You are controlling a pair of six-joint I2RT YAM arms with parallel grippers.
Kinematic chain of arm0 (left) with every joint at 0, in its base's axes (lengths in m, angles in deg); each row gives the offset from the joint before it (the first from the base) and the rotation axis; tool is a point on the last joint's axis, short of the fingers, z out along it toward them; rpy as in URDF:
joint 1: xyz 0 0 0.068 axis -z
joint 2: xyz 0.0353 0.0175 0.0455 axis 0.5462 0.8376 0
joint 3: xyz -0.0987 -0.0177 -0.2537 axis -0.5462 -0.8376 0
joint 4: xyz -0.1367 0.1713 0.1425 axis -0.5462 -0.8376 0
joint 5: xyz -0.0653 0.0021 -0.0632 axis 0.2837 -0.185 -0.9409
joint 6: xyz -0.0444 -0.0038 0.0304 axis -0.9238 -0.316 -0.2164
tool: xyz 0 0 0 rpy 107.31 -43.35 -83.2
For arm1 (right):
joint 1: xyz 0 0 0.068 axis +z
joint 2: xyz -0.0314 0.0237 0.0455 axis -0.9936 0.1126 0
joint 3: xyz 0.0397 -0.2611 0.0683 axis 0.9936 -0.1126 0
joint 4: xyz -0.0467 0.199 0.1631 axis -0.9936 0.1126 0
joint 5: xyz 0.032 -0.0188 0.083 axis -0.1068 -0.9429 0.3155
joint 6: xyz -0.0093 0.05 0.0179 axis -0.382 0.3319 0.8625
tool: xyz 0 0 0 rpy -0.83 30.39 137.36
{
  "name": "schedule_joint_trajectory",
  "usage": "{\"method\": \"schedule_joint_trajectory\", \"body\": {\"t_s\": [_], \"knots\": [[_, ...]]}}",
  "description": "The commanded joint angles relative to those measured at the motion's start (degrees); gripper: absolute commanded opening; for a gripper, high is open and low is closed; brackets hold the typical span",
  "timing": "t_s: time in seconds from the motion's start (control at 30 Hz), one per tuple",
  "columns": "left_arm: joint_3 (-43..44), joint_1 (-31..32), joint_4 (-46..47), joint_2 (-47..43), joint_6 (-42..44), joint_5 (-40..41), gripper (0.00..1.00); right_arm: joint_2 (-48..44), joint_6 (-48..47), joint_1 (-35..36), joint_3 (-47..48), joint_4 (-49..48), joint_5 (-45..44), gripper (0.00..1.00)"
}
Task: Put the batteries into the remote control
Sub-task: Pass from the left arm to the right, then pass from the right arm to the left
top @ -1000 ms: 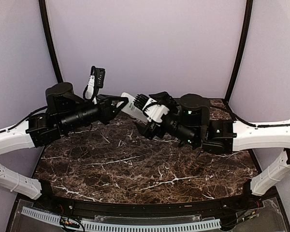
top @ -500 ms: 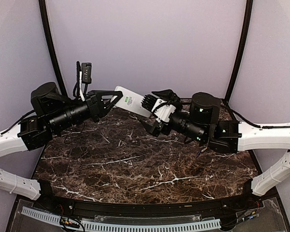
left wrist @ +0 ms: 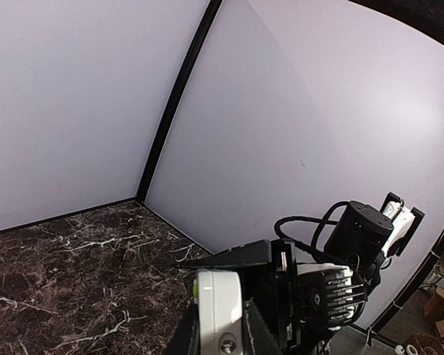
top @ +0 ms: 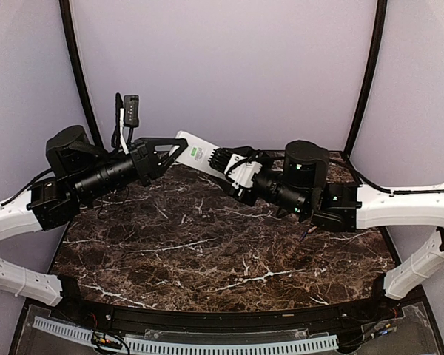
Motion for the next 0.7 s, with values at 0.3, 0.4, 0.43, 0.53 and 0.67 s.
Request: {"method": "schedule_joint_trajectory", "body": {"t_s": [0.3, 0.4, 0.43, 0.53, 0.67], "knots": [[8.88, -0.11, -13.71, 1.7, 4.82, -13.42, 0.58, -4.15, -2.94, -0.38, 2.78, 4.91, 2.14, 0.16], [9.43, -0.14, -17.32, 1.52, 5.72, -12.02, 0.7, -5.23, -4.88, -0.35, 3.69, 7.35, 2.75, 0.14], [9.69, -0.15, -18.71, 1.48, 6.39, -10.9, 0.7, -5.7, -5.65, -0.32, 3.9, 8.02, 3.28, 0.14], [10.61, -0.14, -21.36, 1.33, 8.58, -8.46, 0.72, -6.4, -7.76, -0.34, 4.57, 10.06, 4.41, 0.13], [12.77, -0.08, -26.74, -1.02, 23.84, -4.87, 0.78, -6.73, -3.82, -1.55, 9.91, 22.66, 8.87, 0.09]]}}
